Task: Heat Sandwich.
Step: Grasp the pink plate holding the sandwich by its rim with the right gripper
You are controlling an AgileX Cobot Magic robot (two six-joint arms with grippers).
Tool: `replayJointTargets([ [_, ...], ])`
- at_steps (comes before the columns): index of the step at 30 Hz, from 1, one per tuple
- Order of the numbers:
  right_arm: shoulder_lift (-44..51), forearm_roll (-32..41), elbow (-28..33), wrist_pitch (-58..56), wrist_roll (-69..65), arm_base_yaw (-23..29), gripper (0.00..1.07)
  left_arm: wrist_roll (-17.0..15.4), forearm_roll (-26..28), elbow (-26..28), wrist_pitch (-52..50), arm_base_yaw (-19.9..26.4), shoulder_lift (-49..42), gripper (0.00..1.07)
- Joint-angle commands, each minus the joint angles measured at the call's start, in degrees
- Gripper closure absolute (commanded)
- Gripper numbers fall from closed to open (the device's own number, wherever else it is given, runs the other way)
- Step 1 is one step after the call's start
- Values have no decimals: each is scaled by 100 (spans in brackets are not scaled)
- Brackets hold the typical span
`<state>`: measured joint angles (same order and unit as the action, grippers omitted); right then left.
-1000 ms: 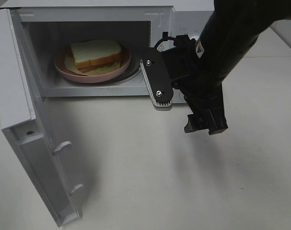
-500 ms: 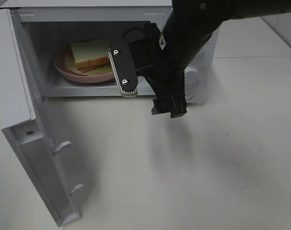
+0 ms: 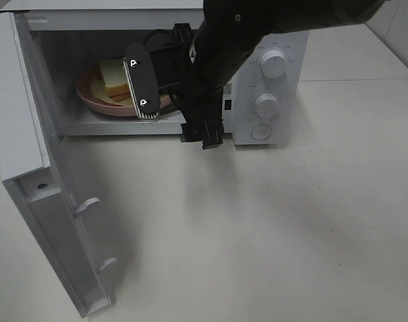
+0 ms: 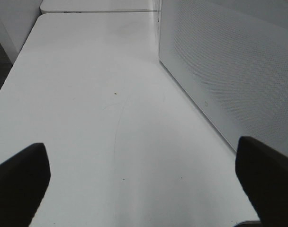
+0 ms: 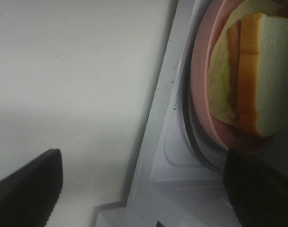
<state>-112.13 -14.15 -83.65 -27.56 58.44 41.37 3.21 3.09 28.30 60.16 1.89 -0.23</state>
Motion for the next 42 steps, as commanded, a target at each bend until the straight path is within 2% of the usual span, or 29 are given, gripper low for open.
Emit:
replayJointTargets([
  [1,-235,-23,-275,52,-52,11,20,-6,40,-17,-74,0,-97,7],
  [12,-951,-17,-985,40,-52,11,21,-6,40,-17,-74,0,-97,7],
  [16,-1352,-6,-1501,-46,-120,11,22,-6,40,-17,-74,0,-97,7],
  [21,-1553,-6,-1799,-195,-275,11,24,-6,40,-17,-74,0,-97,7],
  [34,-2418,-29,-3123,-630,-344,11,28,-6,40,-17,-74,0,-97,7],
  [42,-2807,-46,-3690,-808,-550,69,29,-6,40,-17,-74,0,-97,7],
])
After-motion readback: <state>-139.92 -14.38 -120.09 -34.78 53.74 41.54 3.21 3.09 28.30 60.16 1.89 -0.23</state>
